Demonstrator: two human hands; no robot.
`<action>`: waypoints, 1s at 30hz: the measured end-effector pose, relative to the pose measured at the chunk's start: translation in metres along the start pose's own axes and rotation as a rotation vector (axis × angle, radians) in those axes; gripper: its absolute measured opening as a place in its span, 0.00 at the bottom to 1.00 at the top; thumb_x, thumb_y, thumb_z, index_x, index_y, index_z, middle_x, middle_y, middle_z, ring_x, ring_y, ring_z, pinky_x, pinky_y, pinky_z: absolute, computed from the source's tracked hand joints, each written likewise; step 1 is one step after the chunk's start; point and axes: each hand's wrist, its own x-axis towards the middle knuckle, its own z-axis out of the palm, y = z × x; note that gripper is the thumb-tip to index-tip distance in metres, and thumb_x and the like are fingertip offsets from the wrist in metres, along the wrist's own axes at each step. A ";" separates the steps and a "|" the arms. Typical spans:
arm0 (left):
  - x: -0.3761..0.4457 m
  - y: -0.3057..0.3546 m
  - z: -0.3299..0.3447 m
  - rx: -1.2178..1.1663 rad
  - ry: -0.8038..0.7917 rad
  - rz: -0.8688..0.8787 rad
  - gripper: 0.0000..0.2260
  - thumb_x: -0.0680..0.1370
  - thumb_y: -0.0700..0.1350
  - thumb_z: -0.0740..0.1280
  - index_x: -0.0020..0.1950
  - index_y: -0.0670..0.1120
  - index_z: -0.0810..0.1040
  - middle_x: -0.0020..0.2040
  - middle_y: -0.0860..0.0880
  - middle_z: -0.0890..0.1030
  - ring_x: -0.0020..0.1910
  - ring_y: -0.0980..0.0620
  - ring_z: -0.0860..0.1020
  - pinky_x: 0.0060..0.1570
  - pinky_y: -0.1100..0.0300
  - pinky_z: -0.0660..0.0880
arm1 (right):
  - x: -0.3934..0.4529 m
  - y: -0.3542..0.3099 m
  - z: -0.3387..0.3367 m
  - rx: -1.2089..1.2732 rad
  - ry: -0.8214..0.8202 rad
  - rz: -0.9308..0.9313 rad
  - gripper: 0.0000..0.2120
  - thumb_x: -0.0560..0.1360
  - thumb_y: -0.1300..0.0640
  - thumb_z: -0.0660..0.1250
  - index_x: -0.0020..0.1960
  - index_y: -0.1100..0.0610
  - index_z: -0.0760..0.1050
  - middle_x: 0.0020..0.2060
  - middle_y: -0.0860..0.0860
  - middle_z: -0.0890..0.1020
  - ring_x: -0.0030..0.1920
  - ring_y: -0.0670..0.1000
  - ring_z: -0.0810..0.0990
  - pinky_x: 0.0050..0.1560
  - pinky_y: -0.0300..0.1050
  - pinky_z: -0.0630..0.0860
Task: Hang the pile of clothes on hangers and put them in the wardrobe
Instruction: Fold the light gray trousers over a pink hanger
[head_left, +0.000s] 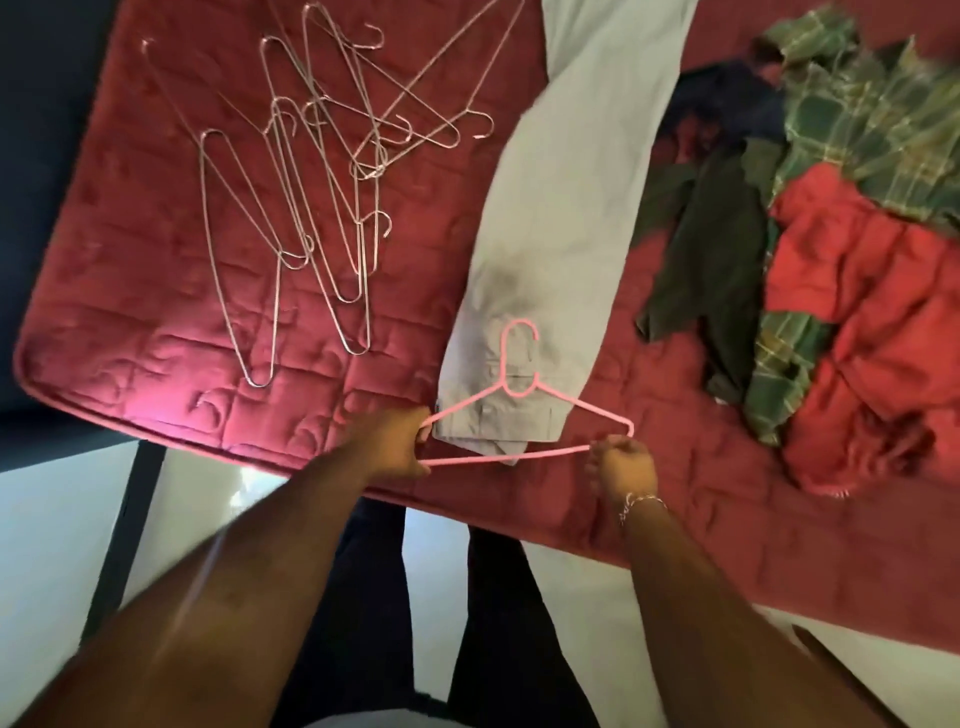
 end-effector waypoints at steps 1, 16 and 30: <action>0.001 0.005 0.005 0.111 0.024 0.002 0.19 0.68 0.51 0.78 0.51 0.52 0.71 0.41 0.53 0.79 0.43 0.44 0.81 0.38 0.53 0.71 | -0.002 0.009 -0.001 -0.023 -0.007 -0.031 0.02 0.76 0.58 0.68 0.49 0.53 0.78 0.44 0.55 0.82 0.42 0.54 0.80 0.50 0.50 0.81; 0.020 0.023 0.028 0.404 0.040 -0.159 0.23 0.80 0.38 0.60 0.74 0.45 0.59 0.57 0.41 0.81 0.53 0.37 0.82 0.42 0.48 0.71 | 0.006 -0.003 0.103 0.718 -0.160 0.091 0.13 0.72 0.69 0.75 0.54 0.62 0.78 0.48 0.59 0.84 0.38 0.54 0.83 0.30 0.42 0.79; 0.018 0.016 0.012 0.286 0.135 -0.169 0.39 0.76 0.36 0.65 0.81 0.50 0.49 0.58 0.40 0.78 0.53 0.37 0.80 0.41 0.46 0.74 | -0.016 -0.021 0.127 0.507 0.064 0.074 0.13 0.79 0.62 0.65 0.62 0.60 0.69 0.41 0.53 0.80 0.48 0.61 0.83 0.48 0.55 0.81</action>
